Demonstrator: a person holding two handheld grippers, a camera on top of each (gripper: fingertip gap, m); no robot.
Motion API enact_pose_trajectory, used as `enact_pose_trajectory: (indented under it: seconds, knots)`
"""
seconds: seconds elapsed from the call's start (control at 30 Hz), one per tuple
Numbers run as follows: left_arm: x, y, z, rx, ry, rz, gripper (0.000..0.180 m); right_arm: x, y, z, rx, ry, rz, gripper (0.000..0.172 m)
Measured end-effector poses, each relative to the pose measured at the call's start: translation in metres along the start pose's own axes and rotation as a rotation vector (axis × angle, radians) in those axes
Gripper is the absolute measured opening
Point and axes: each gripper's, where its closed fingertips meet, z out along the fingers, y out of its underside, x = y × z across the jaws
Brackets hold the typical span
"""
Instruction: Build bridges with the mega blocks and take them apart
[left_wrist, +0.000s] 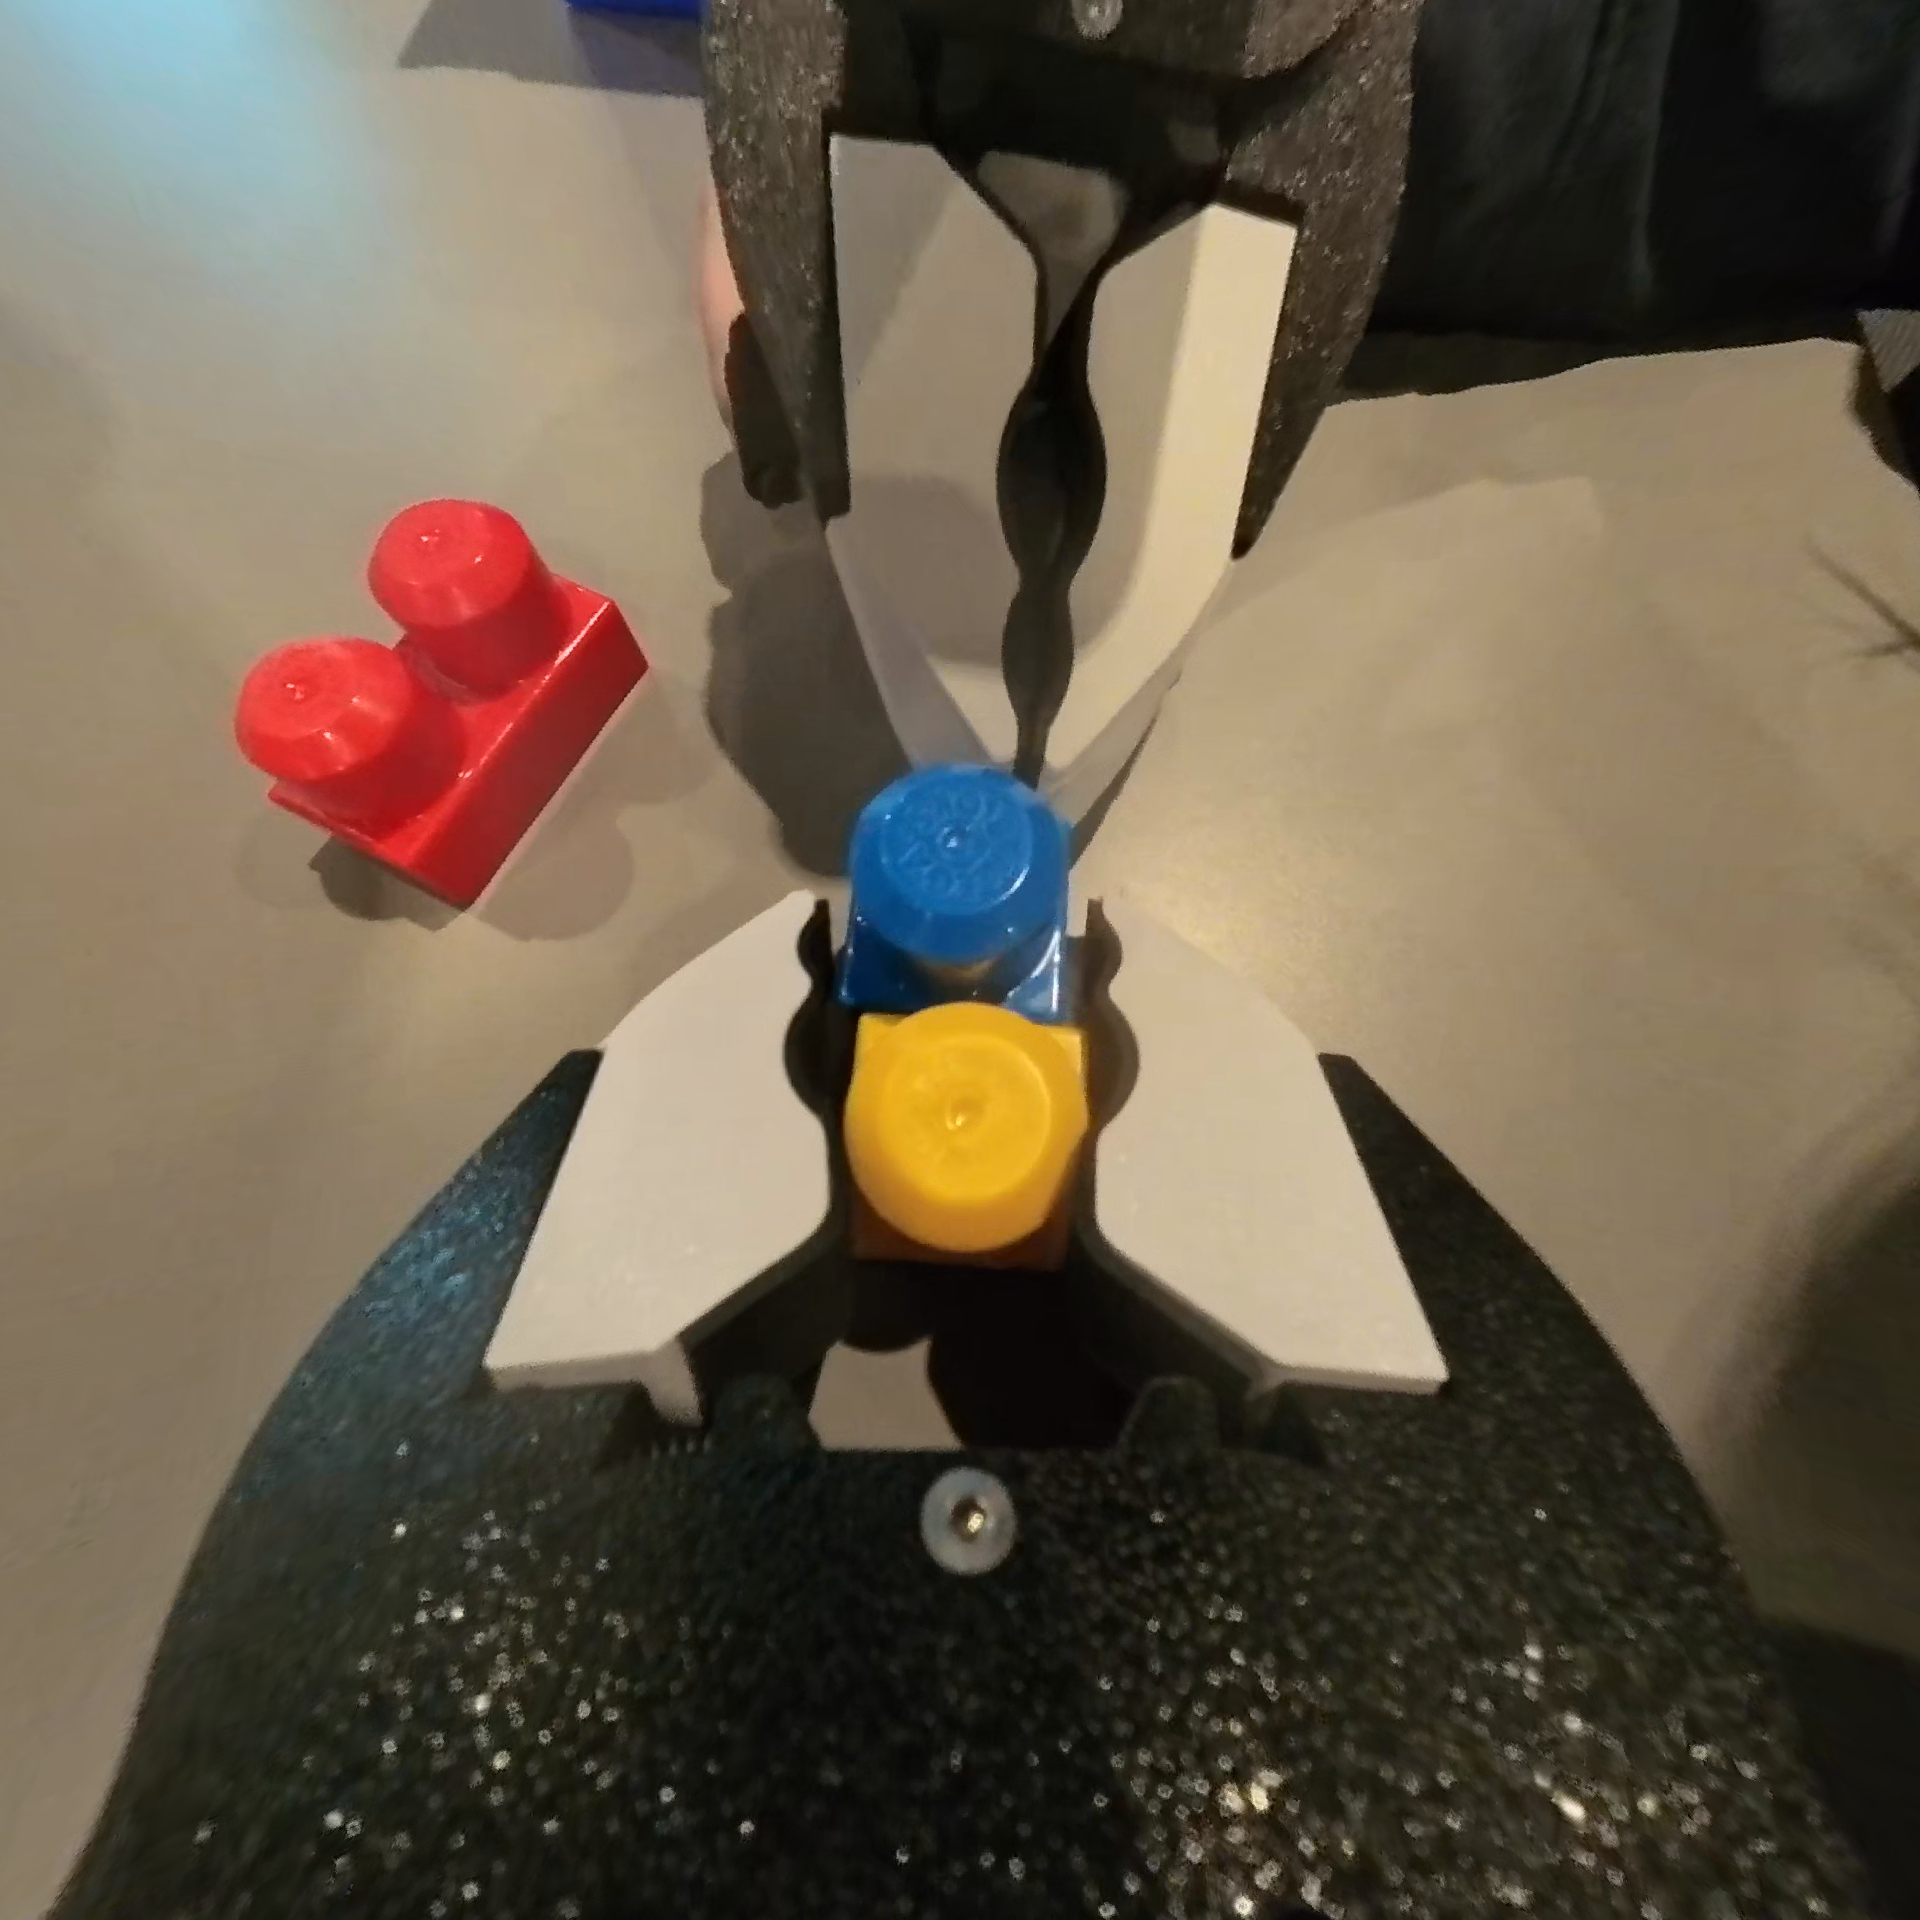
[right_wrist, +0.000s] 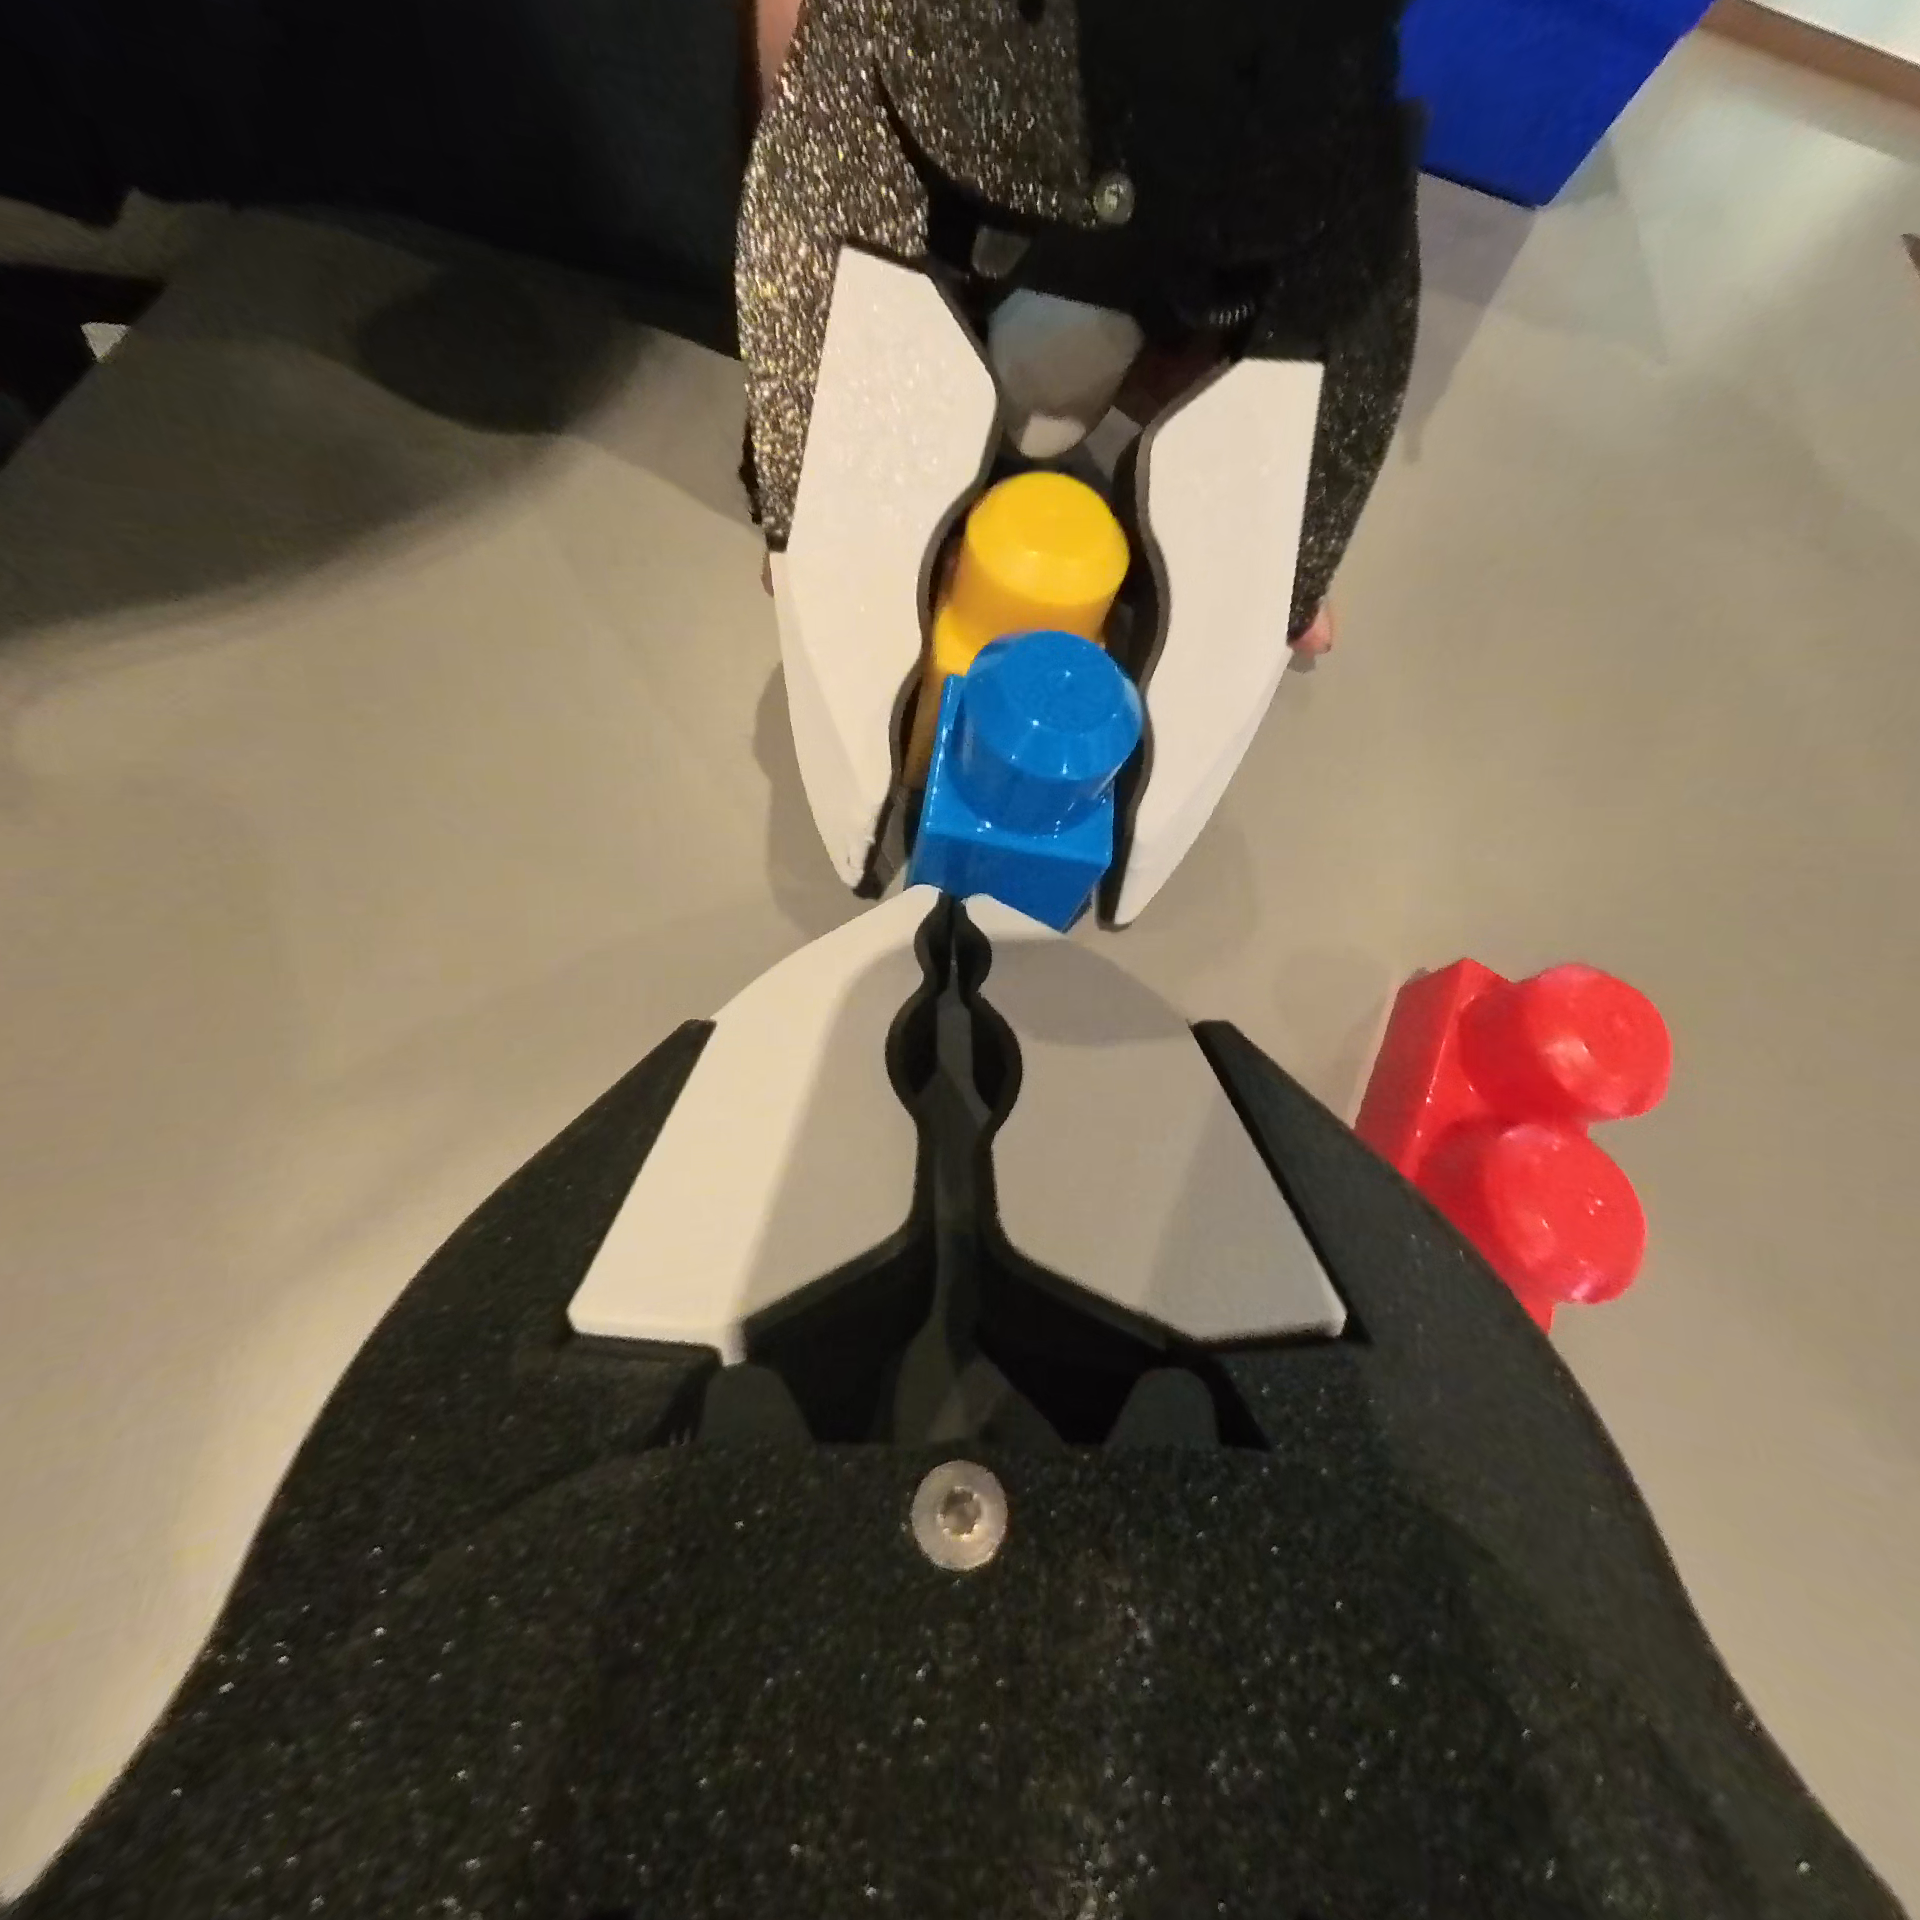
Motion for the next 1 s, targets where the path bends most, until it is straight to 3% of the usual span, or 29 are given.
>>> enact_pose_trajectory:
  seconds: [0.23,0.57,1.0]
  knots:
    - [0.001,0.000,0.000,0.001,0.009,0.008,0.044,0.000,0.000,0.001,-0.003,0.009,-0.008,0.000]
    - [0.003,0.000,0.000,0.001,0.017,0.019,0.041,0.005,-0.009,-0.019,0.121,0.047,0.034,0.000]
    - [0.004,-0.007,-0.008,0.039,0.018,0.023,0.041,0.009,-0.005,-0.023,0.120,0.060,0.048,0.000]
